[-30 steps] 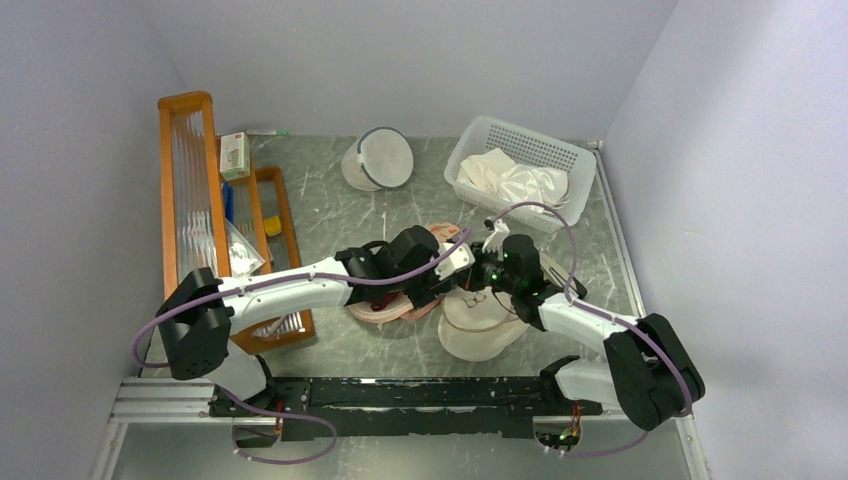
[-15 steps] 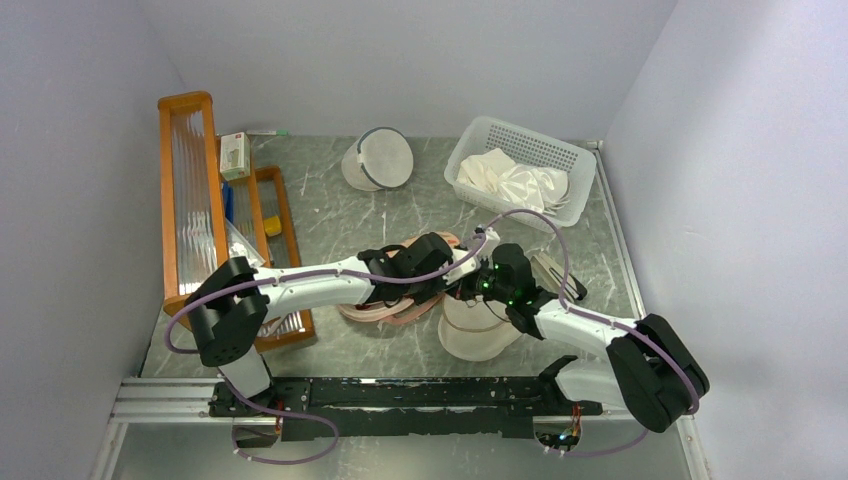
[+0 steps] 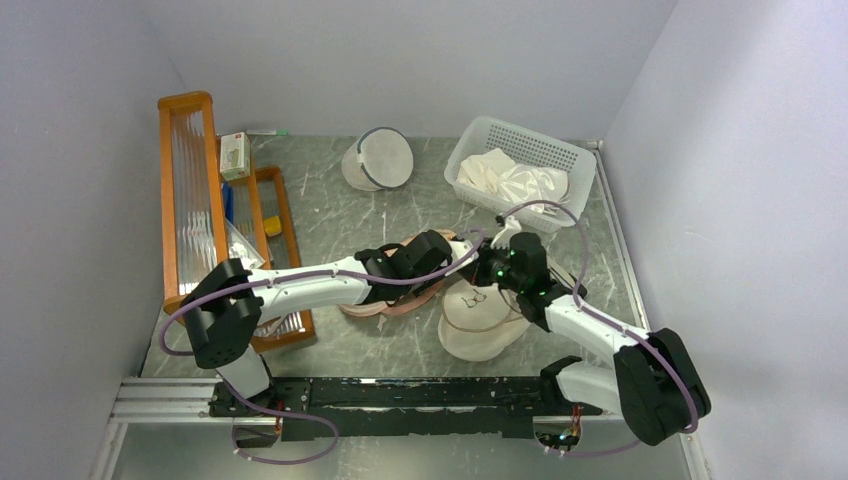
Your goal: Unzip the laundry bag and remove the bra
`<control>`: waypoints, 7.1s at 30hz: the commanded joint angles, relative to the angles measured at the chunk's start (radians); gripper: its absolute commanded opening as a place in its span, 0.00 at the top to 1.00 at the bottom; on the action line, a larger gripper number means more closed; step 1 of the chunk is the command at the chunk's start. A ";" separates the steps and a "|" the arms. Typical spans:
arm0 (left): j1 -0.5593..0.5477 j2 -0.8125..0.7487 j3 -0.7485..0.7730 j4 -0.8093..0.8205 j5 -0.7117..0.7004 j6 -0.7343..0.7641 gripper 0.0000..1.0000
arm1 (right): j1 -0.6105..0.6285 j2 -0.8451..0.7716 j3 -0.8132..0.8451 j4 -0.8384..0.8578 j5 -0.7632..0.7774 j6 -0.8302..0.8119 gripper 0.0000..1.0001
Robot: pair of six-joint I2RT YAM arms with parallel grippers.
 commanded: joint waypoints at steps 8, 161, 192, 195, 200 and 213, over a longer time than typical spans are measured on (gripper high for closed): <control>0.020 0.083 0.039 -0.069 -0.221 -0.006 0.93 | -0.184 0.010 0.015 -0.036 -0.130 -0.110 1.00; 0.296 -0.690 -0.281 0.815 -0.315 0.233 0.01 | 0.829 0.307 0.438 -0.480 0.938 -0.653 0.32; 0.335 -0.696 -0.261 0.766 -0.280 0.205 0.01 | 0.830 0.441 0.521 -0.417 0.932 -0.687 0.86; 0.336 -0.699 -0.260 0.767 -0.284 0.206 0.01 | 0.830 0.402 0.526 -0.420 0.921 -0.687 0.94; 0.337 -0.710 -0.263 0.773 -0.291 0.209 0.01 | 0.792 0.324 0.529 -0.407 0.857 -0.673 0.99; 0.338 -0.731 -0.276 0.795 -0.315 0.218 0.01 | 0.276 0.260 0.523 -0.286 0.287 -0.404 0.99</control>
